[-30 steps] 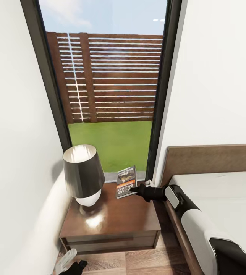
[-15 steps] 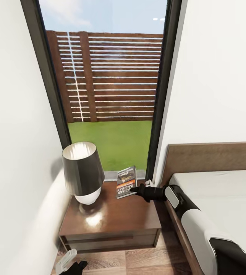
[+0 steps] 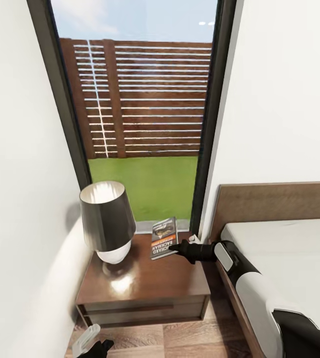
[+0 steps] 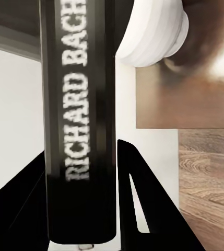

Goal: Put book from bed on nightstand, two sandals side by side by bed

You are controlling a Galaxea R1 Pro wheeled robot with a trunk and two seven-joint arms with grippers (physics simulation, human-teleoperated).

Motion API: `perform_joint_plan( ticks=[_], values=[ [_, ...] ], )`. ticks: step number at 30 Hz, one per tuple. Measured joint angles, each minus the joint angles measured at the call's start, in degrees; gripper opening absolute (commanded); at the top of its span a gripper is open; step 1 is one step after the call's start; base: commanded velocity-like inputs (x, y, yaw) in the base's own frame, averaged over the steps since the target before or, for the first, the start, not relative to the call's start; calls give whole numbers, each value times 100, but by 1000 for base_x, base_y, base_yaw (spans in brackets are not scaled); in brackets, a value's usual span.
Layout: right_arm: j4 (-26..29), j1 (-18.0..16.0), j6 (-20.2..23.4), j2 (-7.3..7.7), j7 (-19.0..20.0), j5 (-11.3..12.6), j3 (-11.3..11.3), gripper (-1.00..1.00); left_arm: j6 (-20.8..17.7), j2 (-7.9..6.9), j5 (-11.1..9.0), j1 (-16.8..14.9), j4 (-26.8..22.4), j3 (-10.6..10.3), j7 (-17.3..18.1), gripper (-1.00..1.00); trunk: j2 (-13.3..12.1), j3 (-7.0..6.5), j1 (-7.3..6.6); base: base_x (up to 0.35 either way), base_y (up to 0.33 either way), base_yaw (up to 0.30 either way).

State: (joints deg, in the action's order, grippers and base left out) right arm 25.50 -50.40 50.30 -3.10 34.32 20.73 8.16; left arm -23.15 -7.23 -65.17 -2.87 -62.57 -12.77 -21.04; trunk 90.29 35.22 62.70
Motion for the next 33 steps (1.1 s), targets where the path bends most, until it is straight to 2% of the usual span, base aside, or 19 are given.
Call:
perform_joint_plan(
  ticks=[33],
  values=[
    [20,12,-12,2,16,-7,1,-100,-3,-8,8,0,7,12,11,100,1324,593,725,0,0,0]
  ],
)
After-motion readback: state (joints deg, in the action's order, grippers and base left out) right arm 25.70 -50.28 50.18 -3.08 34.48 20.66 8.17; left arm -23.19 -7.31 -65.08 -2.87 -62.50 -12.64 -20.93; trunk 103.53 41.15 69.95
